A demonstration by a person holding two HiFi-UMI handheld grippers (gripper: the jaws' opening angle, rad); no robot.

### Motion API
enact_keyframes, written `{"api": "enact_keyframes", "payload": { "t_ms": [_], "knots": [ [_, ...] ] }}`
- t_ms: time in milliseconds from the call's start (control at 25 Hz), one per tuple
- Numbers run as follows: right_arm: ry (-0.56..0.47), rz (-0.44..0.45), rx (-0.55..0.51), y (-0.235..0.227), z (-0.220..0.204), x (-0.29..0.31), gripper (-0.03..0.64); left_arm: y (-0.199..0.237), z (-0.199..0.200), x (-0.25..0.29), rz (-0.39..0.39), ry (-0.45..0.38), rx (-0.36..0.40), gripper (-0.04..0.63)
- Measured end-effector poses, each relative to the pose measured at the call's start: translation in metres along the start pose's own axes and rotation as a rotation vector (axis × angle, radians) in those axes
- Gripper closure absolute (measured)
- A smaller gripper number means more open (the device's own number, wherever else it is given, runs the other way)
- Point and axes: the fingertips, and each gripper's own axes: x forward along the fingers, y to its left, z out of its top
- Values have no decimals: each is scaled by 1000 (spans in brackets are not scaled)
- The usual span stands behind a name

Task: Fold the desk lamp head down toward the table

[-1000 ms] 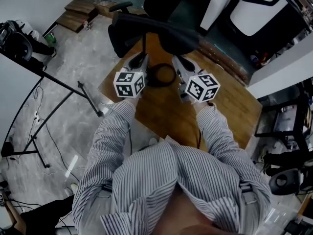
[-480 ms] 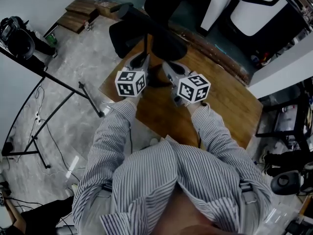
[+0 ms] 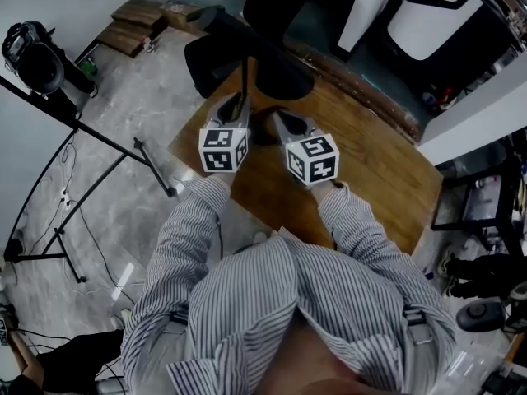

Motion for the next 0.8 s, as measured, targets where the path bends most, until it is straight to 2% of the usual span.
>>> {"api": "enact_keyframes", "payload": {
  "t_ms": [120, 200, 440, 560, 800],
  "knots": [
    [-21, 30, 21, 15, 4, -8, 615, -17, -4, -22, -35, 3, -15, 530],
    [-45, 39, 29, 21, 8, -17, 615, -30, -7, -38, -56, 3, -29, 563],
    [-103, 85, 58, 42, 14, -48, 615, -56, -15, -74, -74, -1, -143, 575],
    [-126, 77, 40, 50, 17, -62, 616, -64, -12, -87, -75, -3, -142, 591],
    [-87, 64, 50, 51, 1, -66, 617, -71, -13, -98, -78, 7, -133, 591]
  ]
}}
